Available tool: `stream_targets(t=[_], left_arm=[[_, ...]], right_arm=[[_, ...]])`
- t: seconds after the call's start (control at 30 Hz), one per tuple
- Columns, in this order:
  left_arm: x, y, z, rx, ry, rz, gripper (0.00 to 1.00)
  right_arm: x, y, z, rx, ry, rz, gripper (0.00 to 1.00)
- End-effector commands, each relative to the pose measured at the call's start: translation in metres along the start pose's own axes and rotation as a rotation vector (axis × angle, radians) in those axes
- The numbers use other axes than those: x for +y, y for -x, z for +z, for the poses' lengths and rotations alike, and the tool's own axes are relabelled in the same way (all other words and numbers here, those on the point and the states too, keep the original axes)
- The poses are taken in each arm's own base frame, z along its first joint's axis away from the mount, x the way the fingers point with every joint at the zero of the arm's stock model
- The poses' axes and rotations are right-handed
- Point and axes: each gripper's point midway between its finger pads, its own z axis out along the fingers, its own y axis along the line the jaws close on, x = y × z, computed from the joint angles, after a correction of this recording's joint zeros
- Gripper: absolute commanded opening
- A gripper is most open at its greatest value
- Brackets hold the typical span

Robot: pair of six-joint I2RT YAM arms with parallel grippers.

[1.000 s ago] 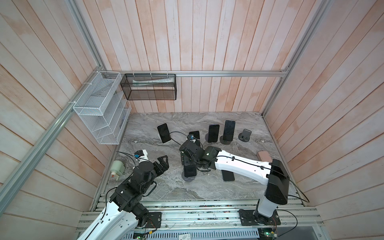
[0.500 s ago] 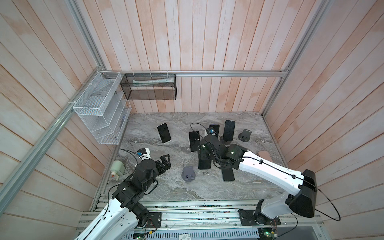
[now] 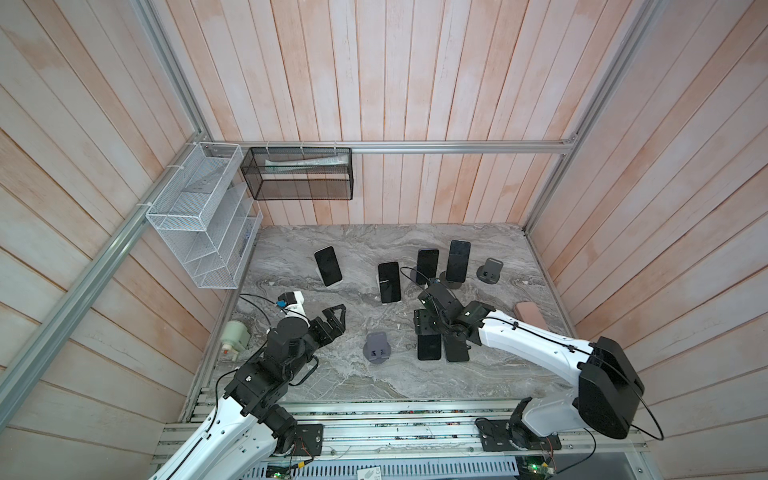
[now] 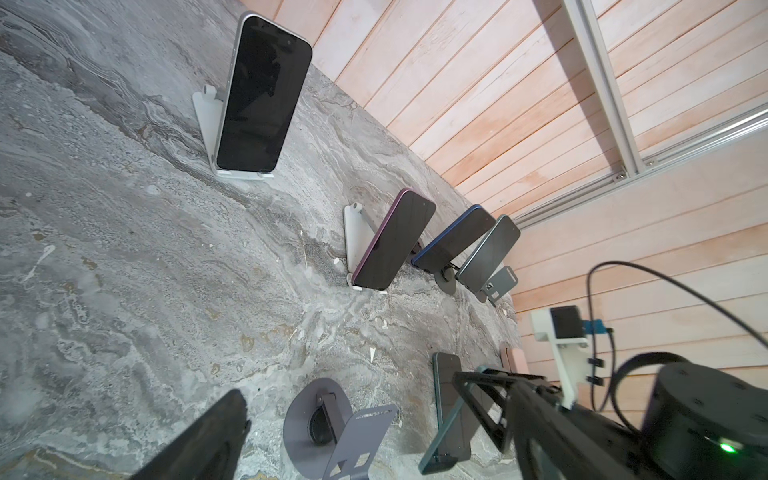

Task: Remove the phone from the phone stand
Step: 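Lay the phone flat beside the first teal-edged phone with the right gripper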

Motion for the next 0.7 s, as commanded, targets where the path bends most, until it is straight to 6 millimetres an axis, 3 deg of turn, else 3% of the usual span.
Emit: stream_targets(t=[0.0, 0.4, 0.67], left_arm=[[-0.009, 0.003, -0.003, 0.003, -0.033, 0.009, 0.99], [-0.002, -0.008, -0.01, 0.033, -0.043, -0.051, 0.97], [-0.017, -0.002, -0.007, 0.037, -0.082, -0.044, 0.97]], right_arm=[[0.008, 0.002, 0.02, 0.029, 0.056, -0.034, 0.65], [-0.001, -0.007, 0.063, 0.09, 0.024, -0.033, 0.65], [-0.013, -0.01, 0.078, 0.068, -0.016, -0.016, 0.67]])
